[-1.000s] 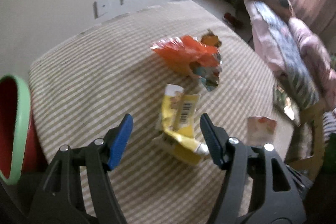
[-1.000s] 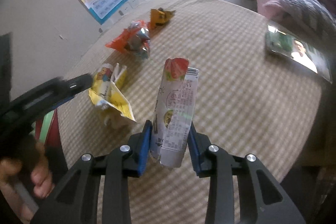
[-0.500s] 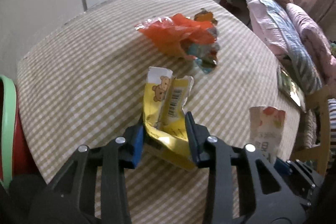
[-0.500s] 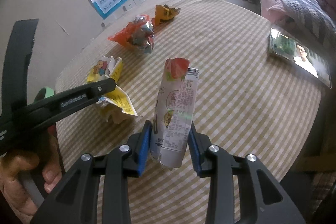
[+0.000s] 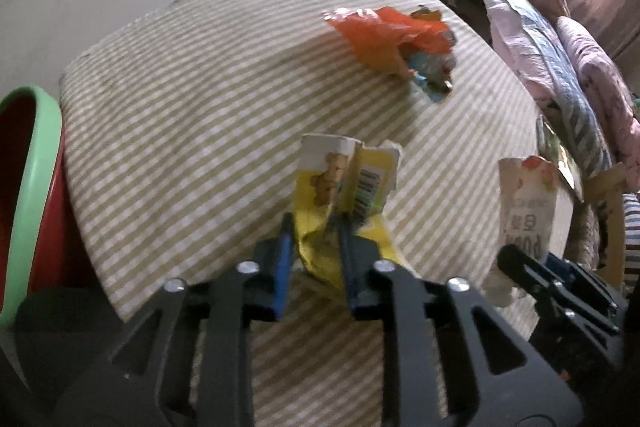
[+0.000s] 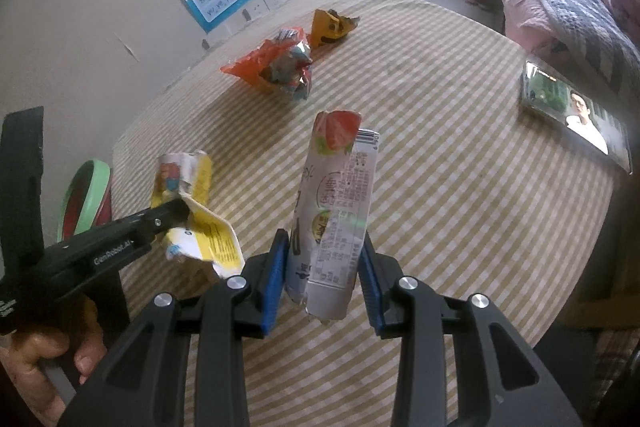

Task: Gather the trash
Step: 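Lift and carry the pink-white carton and yellow wrapper toward the bucket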

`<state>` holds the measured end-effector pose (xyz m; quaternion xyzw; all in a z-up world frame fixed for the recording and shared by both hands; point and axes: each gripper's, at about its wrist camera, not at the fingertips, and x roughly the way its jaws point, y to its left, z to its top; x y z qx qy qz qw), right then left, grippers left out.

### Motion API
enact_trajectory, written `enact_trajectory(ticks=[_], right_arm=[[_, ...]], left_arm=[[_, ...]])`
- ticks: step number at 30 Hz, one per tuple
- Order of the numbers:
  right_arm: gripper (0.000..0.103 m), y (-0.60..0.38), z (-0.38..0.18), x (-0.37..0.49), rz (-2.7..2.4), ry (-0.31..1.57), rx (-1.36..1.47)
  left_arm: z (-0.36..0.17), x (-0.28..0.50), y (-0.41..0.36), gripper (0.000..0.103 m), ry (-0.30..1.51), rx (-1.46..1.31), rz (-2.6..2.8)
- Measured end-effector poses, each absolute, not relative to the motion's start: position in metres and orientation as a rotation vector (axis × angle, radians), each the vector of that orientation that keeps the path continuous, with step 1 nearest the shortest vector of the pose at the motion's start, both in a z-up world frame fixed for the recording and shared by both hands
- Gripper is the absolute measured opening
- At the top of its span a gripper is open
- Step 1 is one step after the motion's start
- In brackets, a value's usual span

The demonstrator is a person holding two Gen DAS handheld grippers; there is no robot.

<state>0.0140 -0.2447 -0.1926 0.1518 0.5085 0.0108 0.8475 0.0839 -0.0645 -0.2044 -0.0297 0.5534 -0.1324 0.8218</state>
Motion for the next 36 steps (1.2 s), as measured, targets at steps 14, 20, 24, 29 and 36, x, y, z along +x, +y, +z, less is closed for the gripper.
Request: enact_trajectory(ticks=[14, 20, 24, 29, 36], right_arm=[[0.034, -0.234, -0.183, 0.013, 0.049, 1.058, 0.315], [0.034, -0.223, -0.171, 0.014, 0.068, 1.035, 0.299], [0.034, -0.214, -0.159, 0.015, 0.088, 1.015, 0.284], [0.035, -0.202, -0.150, 0.019, 0.120, 1.001, 0.262], [0.035, -0.190, -0.139, 0.019, 0.144, 0.982, 0.235]], left_arm=[[-0.181, 0.074, -0.053, 0.010, 1.106, -0.115, -0.282], [-0.156, 0.063, -0.036, 0.010, 1.026, -0.102, -0.242], [-0.140, 0.059, -0.024, 0.010, 0.979, -0.104, -0.217], [-0.130, 0.054, -0.011, 0.010, 0.966, -0.125, -0.210], [-0.119, 0.048, 0.004, 0.010, 0.936, -0.138, -0.187]])
